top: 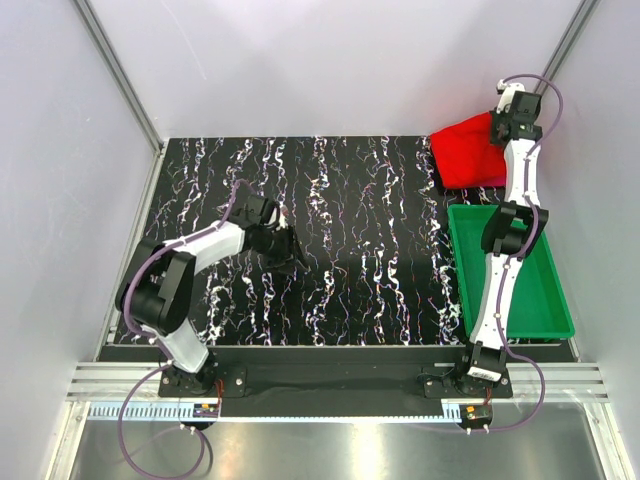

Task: Fold and stack the t-shirts
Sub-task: Neatly place the folded tshirt to the corner

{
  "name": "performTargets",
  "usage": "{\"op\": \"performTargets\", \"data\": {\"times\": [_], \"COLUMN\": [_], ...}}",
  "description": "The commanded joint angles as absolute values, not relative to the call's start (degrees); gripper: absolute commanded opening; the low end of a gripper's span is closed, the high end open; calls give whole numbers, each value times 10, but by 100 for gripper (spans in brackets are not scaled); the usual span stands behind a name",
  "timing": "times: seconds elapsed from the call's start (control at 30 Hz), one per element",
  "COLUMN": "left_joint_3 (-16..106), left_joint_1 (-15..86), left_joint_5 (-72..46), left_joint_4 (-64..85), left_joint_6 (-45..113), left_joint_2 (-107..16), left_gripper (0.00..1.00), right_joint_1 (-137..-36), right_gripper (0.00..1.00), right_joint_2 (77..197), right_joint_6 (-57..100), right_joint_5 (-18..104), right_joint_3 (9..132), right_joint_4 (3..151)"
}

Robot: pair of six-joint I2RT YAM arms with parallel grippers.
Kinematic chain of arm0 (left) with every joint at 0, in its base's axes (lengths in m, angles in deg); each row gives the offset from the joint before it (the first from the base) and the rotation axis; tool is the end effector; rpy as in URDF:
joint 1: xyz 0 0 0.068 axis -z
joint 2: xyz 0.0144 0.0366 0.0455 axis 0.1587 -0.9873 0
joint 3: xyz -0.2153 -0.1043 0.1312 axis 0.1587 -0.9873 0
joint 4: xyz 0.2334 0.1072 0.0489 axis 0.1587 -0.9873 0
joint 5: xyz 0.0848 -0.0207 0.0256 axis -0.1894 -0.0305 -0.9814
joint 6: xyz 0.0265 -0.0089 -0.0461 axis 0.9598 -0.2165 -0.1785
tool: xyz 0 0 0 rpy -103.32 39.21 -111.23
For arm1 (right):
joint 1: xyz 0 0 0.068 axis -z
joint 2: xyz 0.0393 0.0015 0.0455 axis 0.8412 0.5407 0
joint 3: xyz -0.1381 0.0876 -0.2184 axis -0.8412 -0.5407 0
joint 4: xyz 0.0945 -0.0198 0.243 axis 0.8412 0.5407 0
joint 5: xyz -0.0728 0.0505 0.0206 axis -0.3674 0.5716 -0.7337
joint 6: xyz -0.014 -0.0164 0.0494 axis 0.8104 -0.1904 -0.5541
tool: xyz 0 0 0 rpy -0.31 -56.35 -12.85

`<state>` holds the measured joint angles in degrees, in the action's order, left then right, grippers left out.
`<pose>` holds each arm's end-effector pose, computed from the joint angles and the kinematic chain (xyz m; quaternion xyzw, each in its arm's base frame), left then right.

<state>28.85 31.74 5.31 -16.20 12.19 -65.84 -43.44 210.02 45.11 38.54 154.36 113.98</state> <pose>0.2884 -0.1375 0.1711 -0.0406 0.9489 -0.3014 0.0844 0.5724 -0.1390 0.2507 -0.0354 0.8755 -0.1033 0.4706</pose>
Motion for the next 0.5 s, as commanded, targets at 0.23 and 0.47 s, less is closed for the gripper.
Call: {"op": "performTargets", "data": {"times": [0.23,0.47], "left_joint_3": [311,303], "left_joint_1": [327,330], "left_joint_5": [63,62], "left_joint_4": [-154,-164], "left_joint_6": [113,125], "left_joint_2": [-689,-676], "left_gripper": [52,52], "right_joint_1": [-428,-426], "right_gripper": [17,84], "right_joint_2": [2137,2125], "right_joint_6": [474,478], "right_joint_5": [395,318], "right_joint_3": [1554,1566], "right_joint_4": [996,938]}}
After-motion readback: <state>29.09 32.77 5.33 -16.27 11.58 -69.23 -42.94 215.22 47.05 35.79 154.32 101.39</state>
